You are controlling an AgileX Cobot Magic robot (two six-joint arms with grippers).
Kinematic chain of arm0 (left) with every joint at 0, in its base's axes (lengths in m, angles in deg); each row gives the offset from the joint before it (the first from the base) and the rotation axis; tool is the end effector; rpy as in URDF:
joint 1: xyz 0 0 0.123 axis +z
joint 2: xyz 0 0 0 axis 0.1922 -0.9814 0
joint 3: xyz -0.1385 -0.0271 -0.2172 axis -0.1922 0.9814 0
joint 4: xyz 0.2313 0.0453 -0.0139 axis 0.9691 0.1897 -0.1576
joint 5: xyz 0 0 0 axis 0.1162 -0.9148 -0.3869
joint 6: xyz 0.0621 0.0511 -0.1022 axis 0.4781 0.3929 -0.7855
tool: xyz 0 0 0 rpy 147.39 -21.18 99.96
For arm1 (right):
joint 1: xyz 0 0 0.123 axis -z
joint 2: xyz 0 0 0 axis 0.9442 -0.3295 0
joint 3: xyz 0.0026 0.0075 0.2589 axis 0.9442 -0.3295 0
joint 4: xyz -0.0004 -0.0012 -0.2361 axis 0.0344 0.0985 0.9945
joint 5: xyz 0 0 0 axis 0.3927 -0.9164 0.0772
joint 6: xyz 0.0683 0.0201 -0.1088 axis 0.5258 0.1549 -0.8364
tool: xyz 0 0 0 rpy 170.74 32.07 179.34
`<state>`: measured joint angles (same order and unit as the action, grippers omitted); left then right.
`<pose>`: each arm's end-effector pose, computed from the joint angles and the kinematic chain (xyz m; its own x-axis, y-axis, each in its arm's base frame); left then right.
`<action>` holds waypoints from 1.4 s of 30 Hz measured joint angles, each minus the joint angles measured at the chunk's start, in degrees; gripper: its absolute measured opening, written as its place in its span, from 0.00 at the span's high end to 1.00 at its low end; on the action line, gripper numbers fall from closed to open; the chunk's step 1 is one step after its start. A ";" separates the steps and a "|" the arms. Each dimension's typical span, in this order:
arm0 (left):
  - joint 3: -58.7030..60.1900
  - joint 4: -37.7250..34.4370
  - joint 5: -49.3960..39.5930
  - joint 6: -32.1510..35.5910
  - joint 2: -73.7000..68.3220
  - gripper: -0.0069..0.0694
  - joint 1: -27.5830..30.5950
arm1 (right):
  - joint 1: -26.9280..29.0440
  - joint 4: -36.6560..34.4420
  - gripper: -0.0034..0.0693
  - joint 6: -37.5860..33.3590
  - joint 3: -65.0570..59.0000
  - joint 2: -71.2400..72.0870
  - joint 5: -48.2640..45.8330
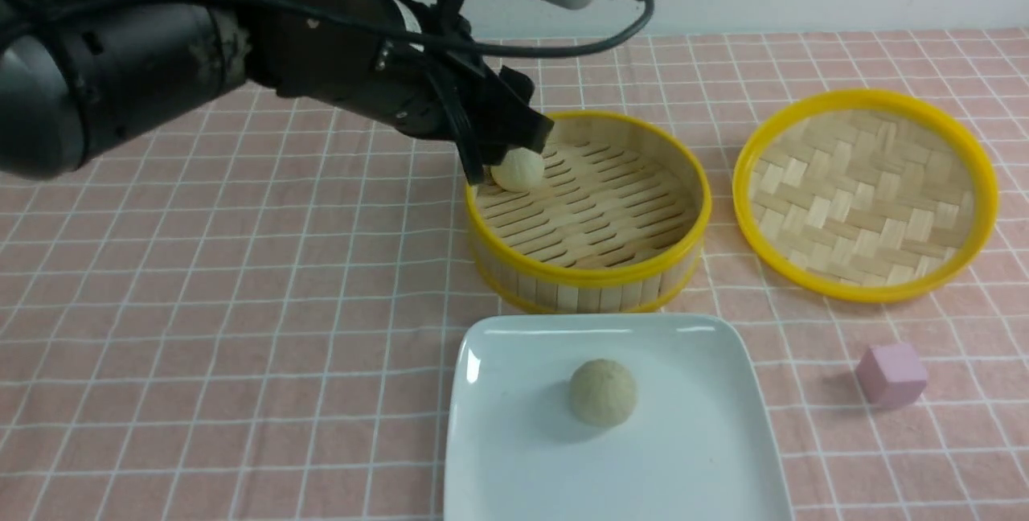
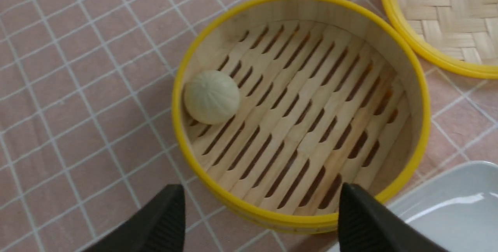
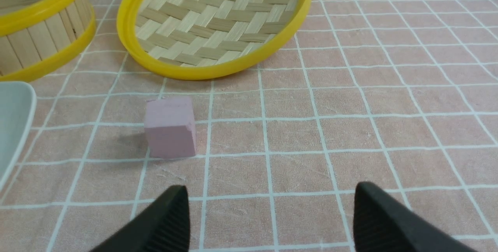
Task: Put the steamed buns into the plate on the pink tablecloth.
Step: 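Reach into the bamboo steamer and grasp a bun with the left gripper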
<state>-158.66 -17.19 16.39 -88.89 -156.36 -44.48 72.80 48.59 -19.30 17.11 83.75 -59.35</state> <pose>0.3206 -0.2029 0.2927 -0.4946 0.3911 -0.7761 0.5418 0.8370 0.0764 0.0995 -0.0043 0.1632 -0.2978 0.0525 -0.9532 0.0535 0.9978 0.0382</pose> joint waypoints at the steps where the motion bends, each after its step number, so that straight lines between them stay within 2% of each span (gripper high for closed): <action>1: 0.00 1.11 0.00 -0.86 0.00 0.22 0.00 | 0.00 0.00 0.20 0.00 0.00 0.00 0.00; 10: -0.53 2.87 -0.87 -2.76 -0.24 0.22 1.63 | 0.00 0.05 0.20 0.00 0.00 0.00 0.00; 17: -8.25 1.34 -6.74 -0.17 -0.50 0.24 7.52 | 0.00 0.05 0.20 0.00 0.00 0.00 0.00; 21: -13.96 -5.38 -9.83 6.18 -0.87 0.28 11.62 | 0.00 0.05 0.20 0.00 0.00 0.00 0.00; 25: -16.54 -16.64 -11.95 15.14 -3.13 0.29 14.81 | 0.00 0.05 0.20 0.00 0.00 0.00 0.00; 28: -16.68 -25.62 -12.15 21.96 -5.57 0.29 16.02 | 0.00 0.05 0.20 0.00 0.00 0.00 0.00; 31: -16.68 -31.37 -12.15 27.16 -8.44 0.29 16.33 | 0.00 0.05 0.20 0.00 0.00 0.00 0.00; 35: -16.68 -35.83 -11.33 31.21 -13.22 0.29 16.33 | 0.00 0.05 0.20 0.00 0.00 0.00 0.00; 42: -16.68 -38.42 -7.37 34.79 -21.02 0.29 16.33 | 0.00 0.05 0.20 0.00 0.00 0.00 0.00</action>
<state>-175.34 -55.61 9.02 -54.10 -177.39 -28.15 72.80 48.65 -19.30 17.11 83.75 -59.35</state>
